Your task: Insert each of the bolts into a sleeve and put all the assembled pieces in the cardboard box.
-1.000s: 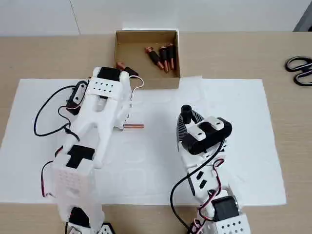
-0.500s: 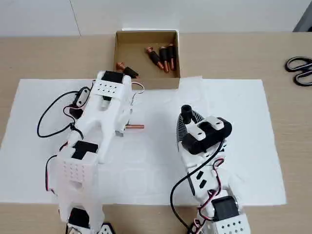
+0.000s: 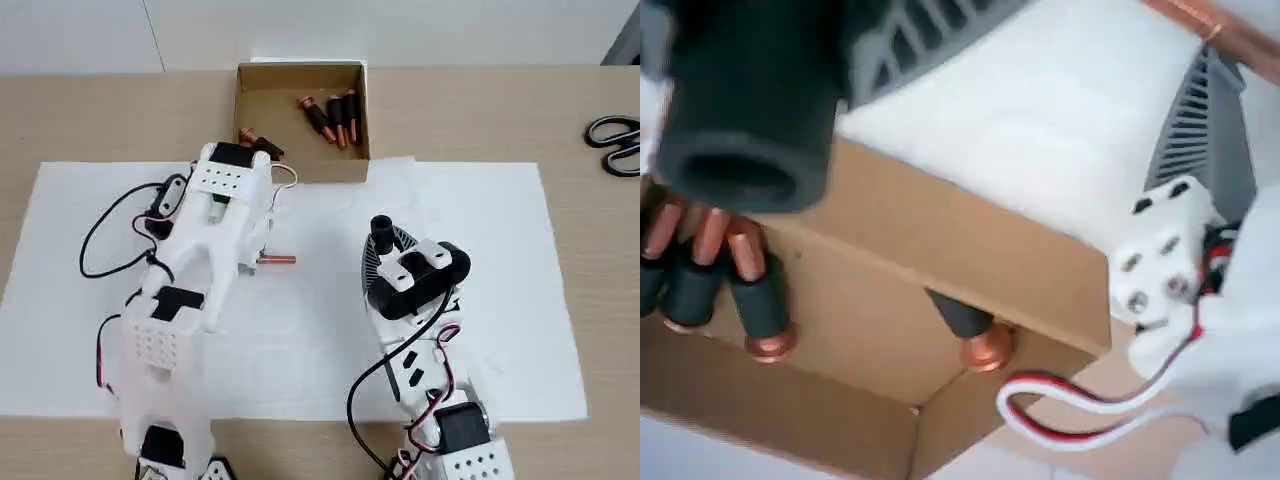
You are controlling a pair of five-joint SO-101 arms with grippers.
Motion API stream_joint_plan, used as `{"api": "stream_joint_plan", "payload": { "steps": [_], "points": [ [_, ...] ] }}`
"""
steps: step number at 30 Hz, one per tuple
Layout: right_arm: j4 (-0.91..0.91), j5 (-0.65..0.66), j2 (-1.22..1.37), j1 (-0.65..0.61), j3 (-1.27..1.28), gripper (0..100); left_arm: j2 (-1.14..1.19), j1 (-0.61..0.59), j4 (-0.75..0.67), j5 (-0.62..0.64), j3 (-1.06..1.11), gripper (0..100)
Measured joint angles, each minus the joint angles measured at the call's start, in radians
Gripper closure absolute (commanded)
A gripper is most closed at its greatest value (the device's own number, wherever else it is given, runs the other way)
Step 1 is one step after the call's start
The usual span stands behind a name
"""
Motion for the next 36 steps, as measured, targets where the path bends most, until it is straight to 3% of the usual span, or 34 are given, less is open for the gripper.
{"api": "stream_joint_plan", "payload": {
  "steps": [10,18,23,30,36],
  "points": [
    [0.0,0.0,0.0,0.0,0.0,99.5,0.014,-0.003,0.003,0.0,-0.015,99],
    [0.0,0.0,0.0,0.0,0.0,99.5,0.02,-0.006,0.057,0.0,-0.227,99],
    [0.0,0.0,0.0,0.0,0.0,99.5,-0.101,-0.003,0.058,-0.002,-0.276,99],
    [-0.009,0.0,0.0,-0.031,0.0,99.5,-0.381,-0.003,0.069,-0.152,-0.278,99],
    [-0.173,0.0,0.0,-0.138,0.0,99.5,-0.505,-0.002,0.072,-0.302,-0.288,99]
  ]
}}
